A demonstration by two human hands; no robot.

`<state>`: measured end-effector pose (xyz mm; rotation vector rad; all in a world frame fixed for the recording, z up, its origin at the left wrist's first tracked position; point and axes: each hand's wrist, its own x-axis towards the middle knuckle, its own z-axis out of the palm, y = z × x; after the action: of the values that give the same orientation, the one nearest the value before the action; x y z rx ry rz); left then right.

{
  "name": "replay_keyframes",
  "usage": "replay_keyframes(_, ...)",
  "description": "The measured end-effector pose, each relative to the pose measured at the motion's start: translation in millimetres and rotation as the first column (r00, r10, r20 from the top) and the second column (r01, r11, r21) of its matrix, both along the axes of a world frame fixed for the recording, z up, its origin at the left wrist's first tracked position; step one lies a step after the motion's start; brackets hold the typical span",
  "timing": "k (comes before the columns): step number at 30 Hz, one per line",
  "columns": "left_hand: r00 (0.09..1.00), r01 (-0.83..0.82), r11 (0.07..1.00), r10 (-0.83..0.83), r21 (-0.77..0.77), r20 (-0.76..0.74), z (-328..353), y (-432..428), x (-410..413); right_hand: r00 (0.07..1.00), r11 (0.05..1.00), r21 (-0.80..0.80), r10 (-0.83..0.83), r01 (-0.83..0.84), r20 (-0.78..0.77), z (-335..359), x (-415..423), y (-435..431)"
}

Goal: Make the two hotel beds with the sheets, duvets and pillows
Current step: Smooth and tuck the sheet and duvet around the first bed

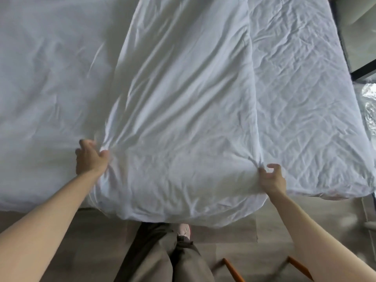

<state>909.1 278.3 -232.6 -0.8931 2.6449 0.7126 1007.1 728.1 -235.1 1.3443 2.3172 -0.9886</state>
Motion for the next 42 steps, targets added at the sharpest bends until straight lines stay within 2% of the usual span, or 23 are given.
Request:
replay_keyframes(2, 0.991, -0.115, 0.991, 0.109, 0.064, 0.083, -8.4, -3.0, 12.6, 1.0, 0.999, -0.046, 0.005, -0.004, 0.022, -5.0, 8.3, 0.1)
replay_keyframes(6, 0.986, -0.067, 0.971, 0.03, 0.228, 0.162, -10.1, 4.0, 35.8, 0.997, 0.995, -0.093, 0.05, -0.045, 0.05, -5.1, 18.7, -17.1)
replay_keyframes(9, 0.999, 0.041, 0.977, -0.048, 0.209, 0.025, -1.5, 13.1, 50.2, 0.997, 0.996, -0.029, 0.081, -0.081, 0.012, 4.6, 17.9, -23.2)
replay_keyframes(12, 0.988, 0.053, 0.984, -0.027, 0.171, -0.149, 7.8, 11.4, 63.7, 0.98, 0.985, 0.085, 0.161, -0.152, -0.116, 22.0, 23.0, -21.1)
replay_keyframes(13, 0.987, 0.06, 0.987, -0.037, 0.148, -0.155, 8.8, 8.5, 65.5, 0.97, 0.977, 0.122, 0.194, -0.176, -0.15, 24.5, 27.5, -19.5)
replay_keyframes(15, 0.996, 0.051, 0.991, -0.042, 0.121, -0.078, 3.1, 2.3, 62.9, 0.968, 0.961, 0.175, 0.231, -0.212, -0.095, 20.3, 32.6, -19.2)
replay_keyframes(18, 0.983, -0.185, 0.975, 0.181, 0.126, 0.039, -9.1, 4.3, 60.1, 0.987, 0.983, 0.108, 0.144, -0.151, 0.075, 6.6, 25.5, -21.6)
replay_keyframes(20, 0.935, -0.345, 0.935, 0.35, 0.078, -0.051, -9.7, 12.4, 70.5, 0.97, 0.95, 0.201, 0.224, -0.238, 0.093, 2.7, 21.3, -25.5)
replay_keyframes(21, 0.92, -0.345, 0.937, 0.348, 0.047, -0.18, -8.4, 18.3, 78.9, 0.944, 0.895, 0.301, 0.32, -0.329, 0.08, 2.9, 21.3, -30.7)
replay_keyframes(23, 0.886, -0.132, 0.991, 0.112, -0.015, -0.45, -4.0, 40.5, 90.4, 0.84, 0.75, 0.436, 0.542, -0.497, 0.025, 7.6, 20.1, -53.4)
replay_keyframes(25, 0.835, 0.24, 0.968, -0.243, -0.07, -0.493, -2.6, 78.2, 92.3, 0.689, 0.626, 0.407, 0.725, -0.665, 0.011, 14.1, 16.5, -89.1)
replay_keyframes(27, 0.76, 0.554, 0.832, -0.522, -0.035, -0.387, 0.0, 122.6, 87.3, 0.57, 0.535, 0.319, 0.822, -0.782, 0.019, 9.9, 12.4, -121.8)
replay_keyframes(28, 0.726, 0.647, 0.762, -0.618, -0.003, -0.301, -1.6, 140.5, 85.0, 0.523, 0.495, 0.286, 0.852, -0.821, 0.026, 5.1, 11.6, -132.2)
replay_keyframes(30, 0.683, 0.729, 0.684, -0.728, -0.003, -0.064, -12.5, 151.9, 79.6, 0.445, 0.417, 0.239, 0.892, -0.877, 0.075, -8.0, 11.9, -131.6)
replay_keyframes(32, 0.69, 0.719, 0.693, -0.703, -0.049, 0.173, -26.9, 128.3, 76.8, 0.408, 0.376, 0.196, 0.898, -0.906, 0.162, -18.3, 17.3, -103.5)
replay_keyframes(33, 0.714, 0.688, 0.724, -0.661, -0.055, 0.233, -30.7, 107.9, 77.8, 0.423, 0.392, 0.175, 0.881, -0.903, 0.213, -21.3, 23.4, -83.4)
replay_keyframes(35, 0.755, 0.635, 0.771, -0.605, -0.05, 0.252, -32.8, 64.2, 82.0, 0.507, 0.485, 0.149, 0.81, -0.861, 0.295, -22.9, 39.7, -43.0)
replay_keyframes(38, 0.754, 0.623, 0.782, -0.595, -0.016, 0.279, -21.0, 24.8, 86.4, 0.619, 0.64, 0.039, 0.725, -0.768, 0.302, -10.2, 52.1, -17.0)
replay_keyframes(42, 0.785, 0.575, 0.818, -0.545, -0.017, 0.295, 6.3, 31.6, 83.3, 0.673, 0.683, 0.079, 0.683, -0.726, 0.284, 18.1, 37.4, -40.1)
